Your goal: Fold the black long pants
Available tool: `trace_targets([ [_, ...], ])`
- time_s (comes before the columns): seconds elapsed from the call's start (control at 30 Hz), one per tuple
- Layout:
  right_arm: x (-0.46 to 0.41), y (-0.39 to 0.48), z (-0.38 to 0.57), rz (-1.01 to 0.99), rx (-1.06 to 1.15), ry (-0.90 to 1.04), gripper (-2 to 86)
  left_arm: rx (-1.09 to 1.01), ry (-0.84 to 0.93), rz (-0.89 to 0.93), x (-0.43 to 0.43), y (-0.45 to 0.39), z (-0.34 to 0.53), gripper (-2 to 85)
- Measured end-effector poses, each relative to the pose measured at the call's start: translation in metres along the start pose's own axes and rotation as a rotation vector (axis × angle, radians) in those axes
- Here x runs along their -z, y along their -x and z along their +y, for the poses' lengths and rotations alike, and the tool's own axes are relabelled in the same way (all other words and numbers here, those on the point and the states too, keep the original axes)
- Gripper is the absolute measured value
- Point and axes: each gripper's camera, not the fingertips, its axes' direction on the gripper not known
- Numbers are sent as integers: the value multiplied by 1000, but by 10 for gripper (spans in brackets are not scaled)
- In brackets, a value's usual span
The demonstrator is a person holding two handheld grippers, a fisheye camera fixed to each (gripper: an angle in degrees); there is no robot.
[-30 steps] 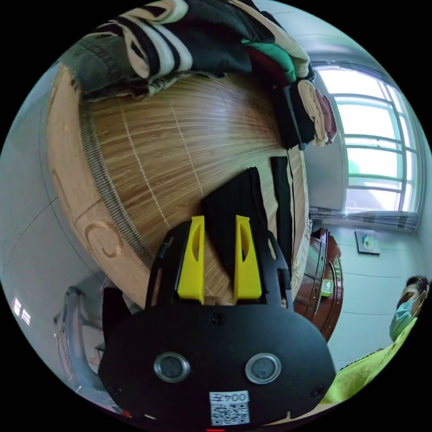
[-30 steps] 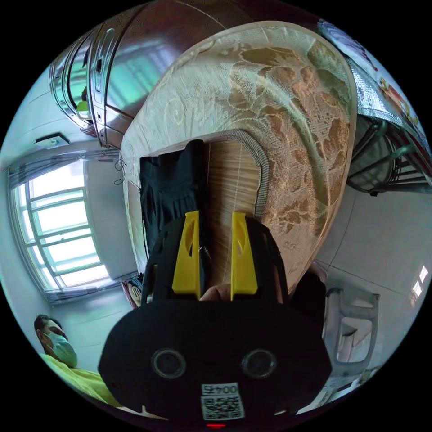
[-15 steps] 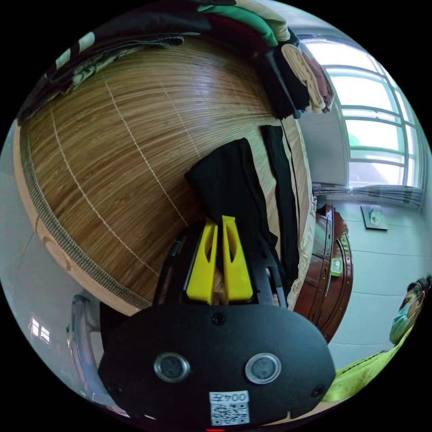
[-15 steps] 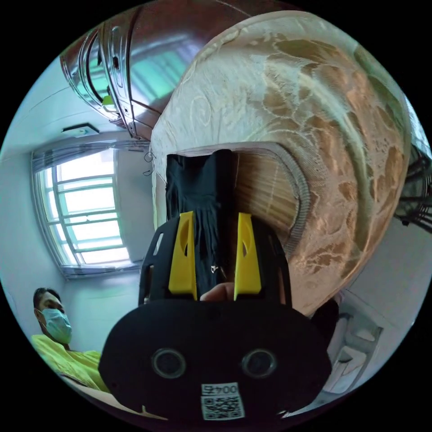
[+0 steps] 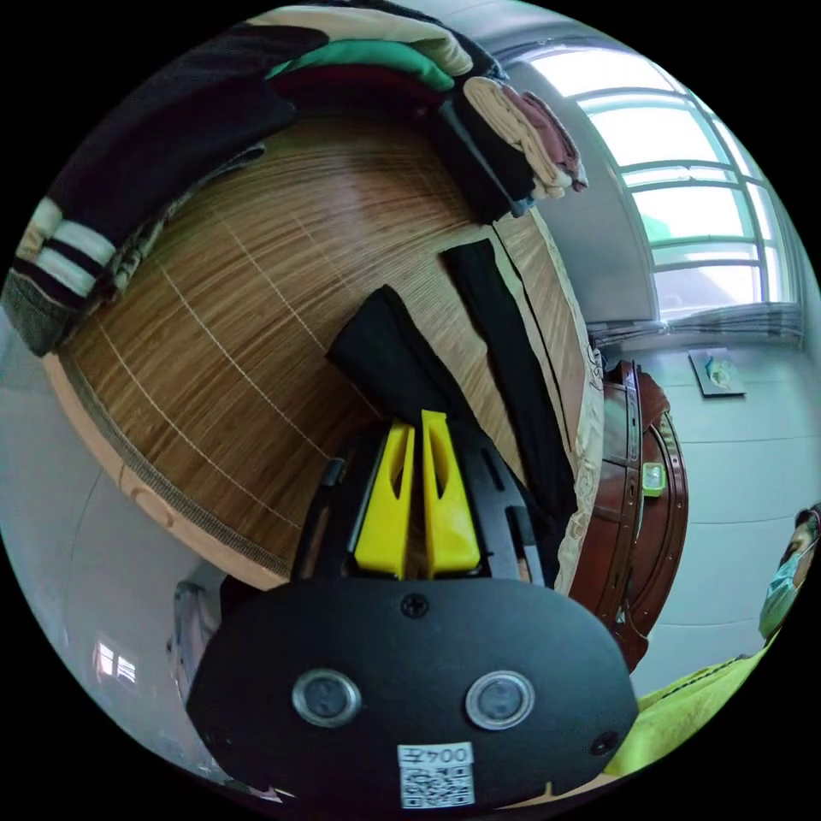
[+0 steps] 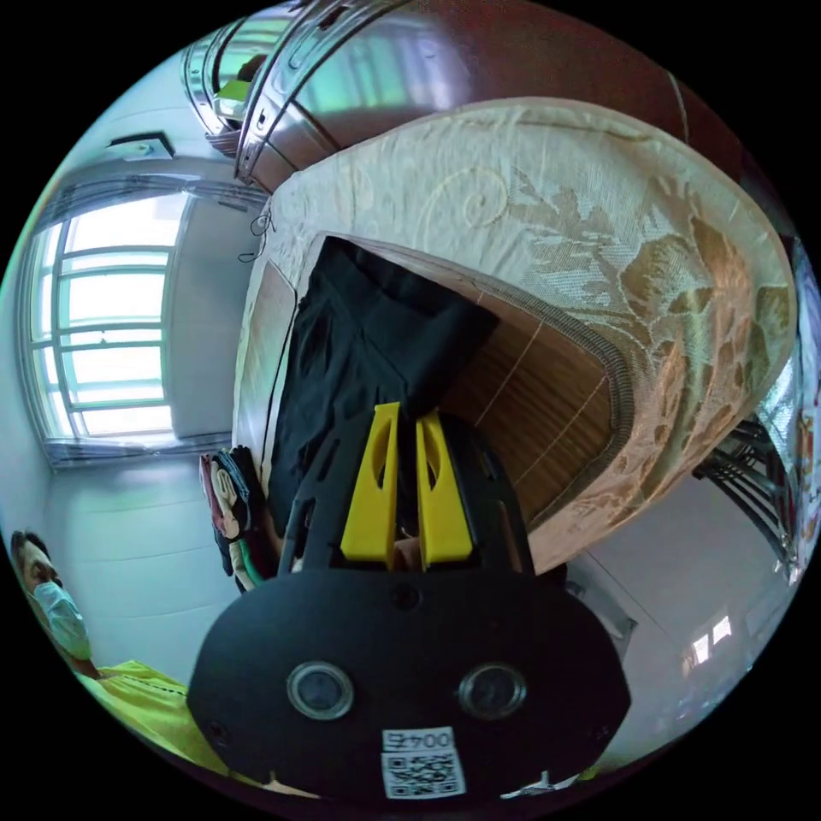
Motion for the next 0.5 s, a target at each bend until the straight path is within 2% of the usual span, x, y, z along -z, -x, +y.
trace_targets([
  [0.23,24,31,29,75,-4,82,38,-18,57,-66,34,-16,0,38],
  [0.4,24,15,68,69,-99,108,39,30,116,-119,54,1,8,38],
  [0.5,8,-2,92,50,-195,108,40,94,122,-87,54,11,9,36],
])
